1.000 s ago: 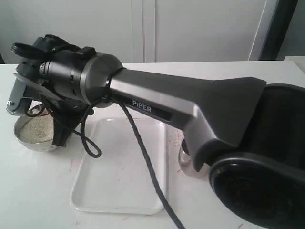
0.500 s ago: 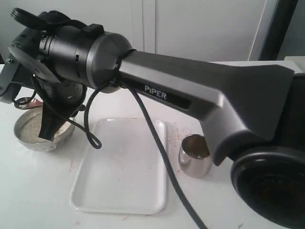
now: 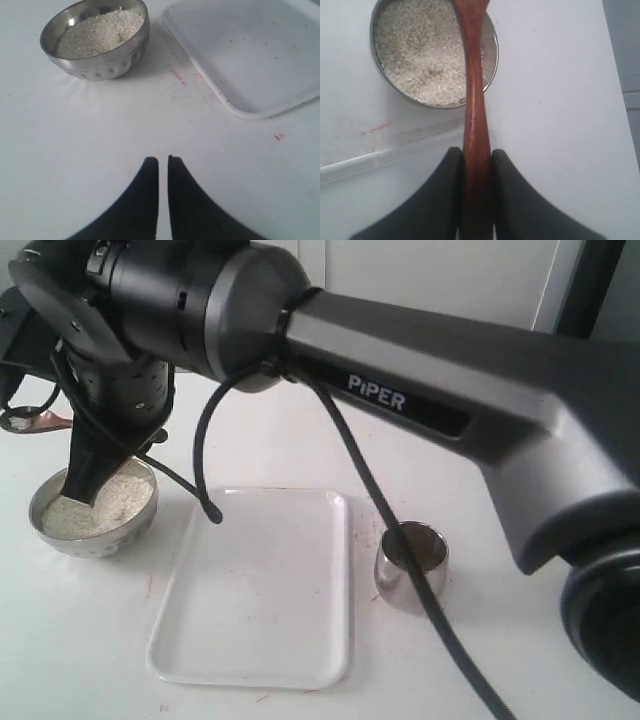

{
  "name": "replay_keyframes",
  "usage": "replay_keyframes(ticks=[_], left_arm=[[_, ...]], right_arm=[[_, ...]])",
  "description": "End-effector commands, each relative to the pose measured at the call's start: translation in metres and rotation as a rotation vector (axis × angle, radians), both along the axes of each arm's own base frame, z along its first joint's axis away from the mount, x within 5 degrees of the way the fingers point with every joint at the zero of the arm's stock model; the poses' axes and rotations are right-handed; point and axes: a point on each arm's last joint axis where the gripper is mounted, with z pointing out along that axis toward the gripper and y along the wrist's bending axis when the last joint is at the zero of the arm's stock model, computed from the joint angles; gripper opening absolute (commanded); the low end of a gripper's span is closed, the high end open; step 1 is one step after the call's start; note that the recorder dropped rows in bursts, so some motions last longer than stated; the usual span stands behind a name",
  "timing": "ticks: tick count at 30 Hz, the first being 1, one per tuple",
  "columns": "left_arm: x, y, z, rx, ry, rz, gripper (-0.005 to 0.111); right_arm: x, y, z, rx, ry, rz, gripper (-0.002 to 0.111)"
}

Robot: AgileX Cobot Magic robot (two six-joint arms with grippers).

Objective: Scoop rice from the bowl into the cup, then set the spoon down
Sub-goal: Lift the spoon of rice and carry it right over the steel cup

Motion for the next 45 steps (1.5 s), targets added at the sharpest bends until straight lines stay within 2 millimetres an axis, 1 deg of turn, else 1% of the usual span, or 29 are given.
replay_keyframes(ticks=[1, 5, 9, 13, 17, 24, 28, 33, 40, 45], left_arm=[[0.0, -0.001, -0.002, -0.007, 0.005, -0.008, 0.014], [0.0, -0.001, -0.002, -0.007, 0.005, -0.008, 0.014], [0.0, -0.001, -0.002, -0.007, 0.005, -0.008, 0.014], [0.0, -0.001, -0.002, -0.007, 0.005, -0.008, 0.014], [0.0, -0.001, -0.002, -0.007, 0.005, -0.008, 0.014], [0.0, -0.001, -0.002, -0.007, 0.005, -0.008, 0.014], [0.0, -0.001, -0.002, -0.007, 0.005, -0.008, 0.014], [0.0, -0.001, -0.002, -0.007, 0.005, -0.008, 0.014], [0.0, -0.001, -0.002, -0.007, 0.005, -0.008, 0.014], [0.0, -0.001, -0.002, -0.007, 0.005, -0.008, 0.014]], right_arm=[[0.003, -0.016, 0.01, 0.013, -0.006, -0.004, 0.0], [0.005, -0.035, 0.013, -0.003, 0.01, -0.037, 0.0], [0.003, -0.053, 0.018, -0.007, 0.015, -0.059, 0.0], [-0.002, -0.071, 0.023, 0.004, 0.008, -0.071, 0.0], [-0.011, -0.091, 0.029, 0.028, 0.002, -0.081, 0.0], [-0.028, -0.124, 0.024, 0.014, 0.02, -0.108, 0.0], [-0.038, -0.143, 0.025, 0.014, 0.018, -0.124, 0.0], [-0.053, -0.158, 0.019, -0.027, 0.022, -0.125, 0.0], [-0.069, -0.178, 0.003, -0.143, 0.061, -0.144, 0.0], [-0.08, -0.194, 0.005, -0.13, 0.069, -0.184, 0.0]])
